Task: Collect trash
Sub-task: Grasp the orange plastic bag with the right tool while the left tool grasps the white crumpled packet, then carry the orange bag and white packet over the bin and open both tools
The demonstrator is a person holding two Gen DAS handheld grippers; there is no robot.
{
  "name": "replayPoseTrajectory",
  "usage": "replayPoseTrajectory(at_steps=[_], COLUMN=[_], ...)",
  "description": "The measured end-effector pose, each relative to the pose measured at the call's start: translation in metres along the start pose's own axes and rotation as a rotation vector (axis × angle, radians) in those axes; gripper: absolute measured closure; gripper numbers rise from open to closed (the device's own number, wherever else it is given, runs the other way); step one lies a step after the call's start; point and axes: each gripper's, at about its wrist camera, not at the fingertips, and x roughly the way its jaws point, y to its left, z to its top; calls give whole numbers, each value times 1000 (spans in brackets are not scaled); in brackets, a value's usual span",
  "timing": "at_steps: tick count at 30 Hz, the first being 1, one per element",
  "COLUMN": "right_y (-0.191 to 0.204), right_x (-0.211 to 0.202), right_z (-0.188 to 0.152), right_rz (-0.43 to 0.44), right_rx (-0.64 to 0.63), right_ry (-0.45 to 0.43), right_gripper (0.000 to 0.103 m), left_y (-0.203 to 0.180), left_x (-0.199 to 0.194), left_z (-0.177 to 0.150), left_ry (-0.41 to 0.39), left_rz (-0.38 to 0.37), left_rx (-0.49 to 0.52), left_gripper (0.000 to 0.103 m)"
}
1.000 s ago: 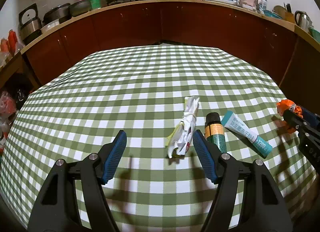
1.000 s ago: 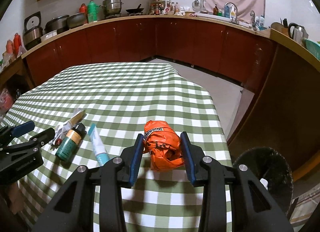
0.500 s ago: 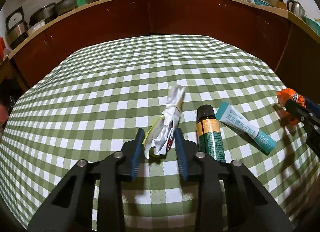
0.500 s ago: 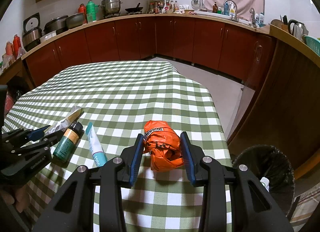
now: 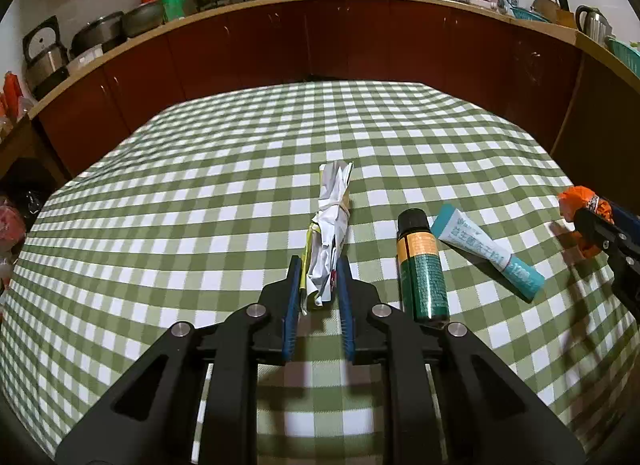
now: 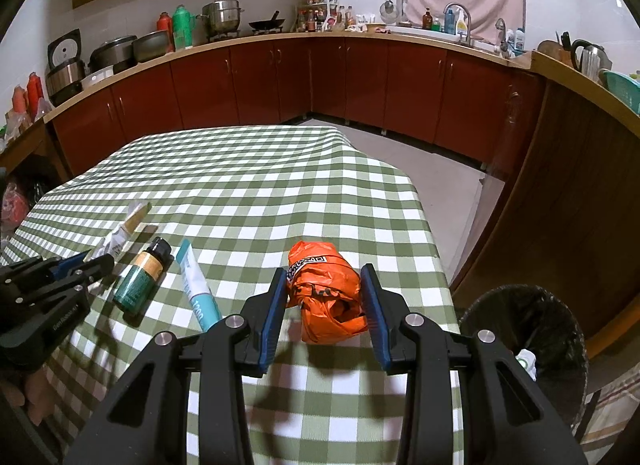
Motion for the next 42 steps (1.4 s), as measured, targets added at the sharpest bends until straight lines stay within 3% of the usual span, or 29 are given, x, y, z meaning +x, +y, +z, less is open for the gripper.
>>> replayPoseTrajectory(at_steps=[13,32,42], right_y=[-24,-117,-154], right_x=[-39,-80,-82], right_z=[-19,-49,-56], right_rz=[-59,-251,-293], right_rx=[26,125,182], right_ry=[-46,-81,-83], right_gripper=[65,65,65], left_y=[-23,-142,-197], left_x=[-50,-72,-66], left_z=[-9,-12,-19], left_ry=[-68,-107,-113], left_rz=[-30,-158,-185], left_rx=[14,127,190], left_gripper=[86,86,86])
